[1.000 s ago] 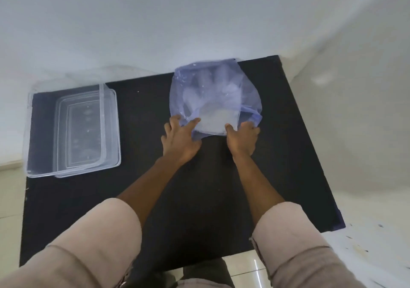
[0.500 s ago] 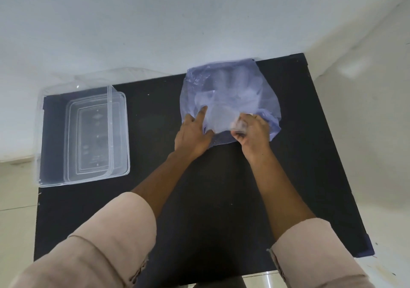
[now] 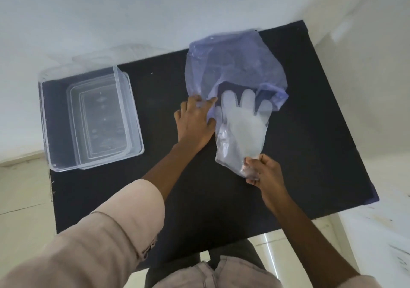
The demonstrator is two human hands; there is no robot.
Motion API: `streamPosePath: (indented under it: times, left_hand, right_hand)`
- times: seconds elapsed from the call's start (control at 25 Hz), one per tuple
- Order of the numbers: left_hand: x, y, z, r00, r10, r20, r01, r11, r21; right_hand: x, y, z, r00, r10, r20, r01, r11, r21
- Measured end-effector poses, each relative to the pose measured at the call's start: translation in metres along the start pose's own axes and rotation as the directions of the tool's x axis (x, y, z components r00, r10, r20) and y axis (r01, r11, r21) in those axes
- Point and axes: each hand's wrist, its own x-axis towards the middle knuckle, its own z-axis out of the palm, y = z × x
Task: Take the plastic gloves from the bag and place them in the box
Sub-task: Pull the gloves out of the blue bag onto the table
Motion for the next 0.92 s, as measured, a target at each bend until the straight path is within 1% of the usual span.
streamPosePath:
  times: [0.08, 0.12, 0.2, 0.24, 0.28, 0.32, 0.36, 0.4, 0.44, 0.48, 0.56, 0.64, 0.8, 0.92]
  left_hand:
    - [-0.045, -0.019, 0.002, 0.995, 0.023, -0.095, -0.035, 0.991, -0.131]
    - [-0.070, -0.029, 0.006, 0.996, 0.003, -0.091, -0.022, 0.980, -0.198]
    - [-0.116, -0.047, 0.016, 0.996, -0.085, -0.001, 0.081, 0.945, -0.318]
    - [-0.135, -0.053, 0.020, 0.985, -0.164, 0.060, 0.174, 0.900, -0.400]
    - [-0.150, -0.057, 0.023, 0.957, -0.260, 0.128, 0.289, 0.821, -0.492]
    - [-0.163, -0.060, 0.024, 0.909, -0.364, 0.203, 0.412, 0.705, -0.578]
    - [-0.174, -0.064, 0.025, 0.845, -0.454, 0.281, 0.516, 0.557, -0.650]
    - [-0.182, -0.068, 0.026, 0.785, -0.514, 0.345, 0.583, 0.424, -0.694]
    - [-0.190, -0.073, 0.026, 0.744, -0.548, 0.383, 0.618, 0.346, -0.706]
    - [-0.196, -0.078, 0.026, 0.722, -0.561, 0.405, 0.639, 0.317, -0.701]
    - [-0.201, -0.082, 0.021, 0.700, -0.571, 0.429, 0.668, 0.310, -0.676]
    - [-0.201, -0.083, 0.017, 0.686, -0.578, 0.441, 0.683, 0.306, -0.663]
    - [-0.193, -0.084, 0.015, 0.646, -0.595, 0.478, 0.728, 0.293, -0.620]
    - [-0.186, -0.081, 0.014, 0.612, -0.604, 0.510, 0.768, 0.302, -0.565]
  right_hand:
    - [-0.020, 0.028, 0.003, 0.998, 0.052, -0.030, -0.053, 0.998, -0.027]
    - [-0.027, 0.039, 0.005, 0.995, 0.092, -0.046, -0.092, 0.996, -0.006]
    - [-0.040, 0.059, 0.012, 0.979, 0.191, -0.065, -0.188, 0.980, 0.059]
    - [-0.045, 0.065, 0.015, 0.971, 0.230, -0.058, -0.225, 0.970, 0.091]
    - [-0.049, 0.069, 0.018, 0.966, 0.257, -0.039, -0.250, 0.961, 0.118]
    - [-0.054, 0.072, 0.023, 0.962, 0.272, -0.015, -0.267, 0.953, 0.144]
    - [-0.057, 0.074, 0.027, 0.960, 0.279, 0.004, -0.276, 0.947, 0.166]
    - [-0.059, 0.076, 0.031, 0.960, 0.280, 0.014, -0.278, 0.944, 0.178]
    - [-0.060, 0.078, 0.033, 0.962, 0.272, 0.017, -0.271, 0.949, 0.163]
    - [-0.059, 0.080, 0.036, 0.965, 0.261, 0.014, -0.261, 0.958, 0.121]
    - [-0.056, 0.082, 0.037, 0.970, 0.243, -0.011, -0.243, 0.970, 0.001]
    - [-0.056, 0.083, 0.036, 0.972, 0.235, -0.014, -0.235, 0.969, -0.082]
    - [-0.063, 0.083, 0.032, 0.979, 0.201, 0.015, -0.196, 0.967, -0.161]
    - [-0.067, 0.082, 0.028, 0.979, 0.204, 0.007, -0.199, 0.959, -0.203]
